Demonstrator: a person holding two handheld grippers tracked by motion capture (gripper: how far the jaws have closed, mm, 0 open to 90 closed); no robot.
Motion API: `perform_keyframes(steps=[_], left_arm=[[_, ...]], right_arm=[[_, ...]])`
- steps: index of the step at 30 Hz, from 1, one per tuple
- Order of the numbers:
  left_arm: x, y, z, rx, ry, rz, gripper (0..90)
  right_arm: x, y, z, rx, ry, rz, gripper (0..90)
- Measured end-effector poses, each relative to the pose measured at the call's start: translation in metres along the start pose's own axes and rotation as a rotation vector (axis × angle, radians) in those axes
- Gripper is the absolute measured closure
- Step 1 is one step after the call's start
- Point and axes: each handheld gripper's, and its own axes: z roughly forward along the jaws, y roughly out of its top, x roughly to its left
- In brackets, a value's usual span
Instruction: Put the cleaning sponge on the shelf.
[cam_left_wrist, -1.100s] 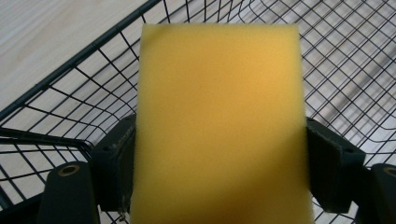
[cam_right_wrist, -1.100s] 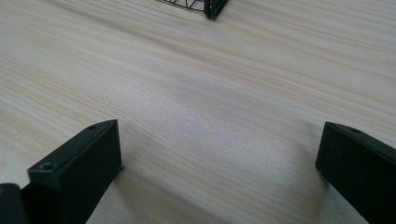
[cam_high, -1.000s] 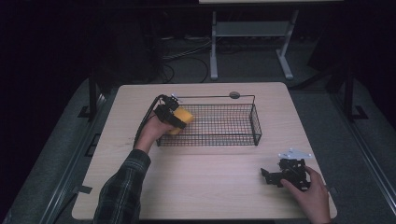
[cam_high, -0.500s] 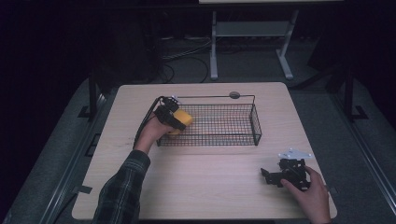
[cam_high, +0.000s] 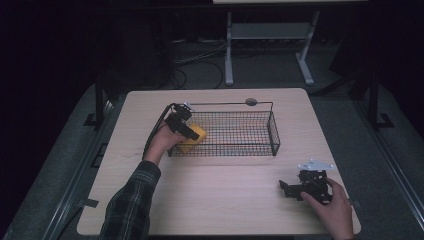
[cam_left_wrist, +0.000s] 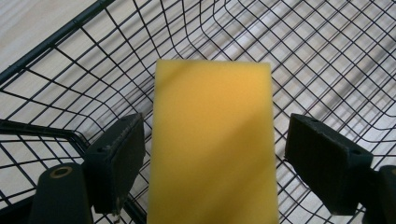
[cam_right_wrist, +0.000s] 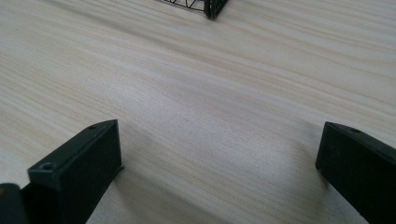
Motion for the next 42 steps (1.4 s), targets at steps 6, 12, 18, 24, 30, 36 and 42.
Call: perform_keyframes(steps=[6,12,18,24,30,36,42], left_arm=[[0.001,0.001,-0.003,-0.014,-0.002,0.002,19.4],[0.0,0.005,-0.013,-0.047,-0.008,-0.007,19.1],[-0.001,0.007,-0.02,-0.05,-0.006,0.0,18.2],[-0.003,0.006,-0.028,-0.061,-0.006,0.004,13.8],[-0.005,-0.001,-0.043,-0.091,-0.001,0.008,13.4],[-0.007,-0.013,-0.057,-0.113,0.005,0.009,13.5],[-0.008,-0.03,-0.07,-0.14,0.001,-0.001,13.5]], right_arm=[[0.0,0.0,0.0,0.0,0.0,0.0,0.0],[0.0,0.0,0.0,0.0,0.0,0.001,0.0],[0.0,0.0,0.0,0.0,0.0,0.0,0.0],[0.0,0.0,0.0,0.0,0.0,0.001,0.0],[0.0,0.0,0.0,0.001,0.0,0.001,0.0],[0.0,0.0,0.0,0.001,0.0,0.001,0.0],[0.0,0.0,0.0,0.0,0.0,0.001,0.0]])
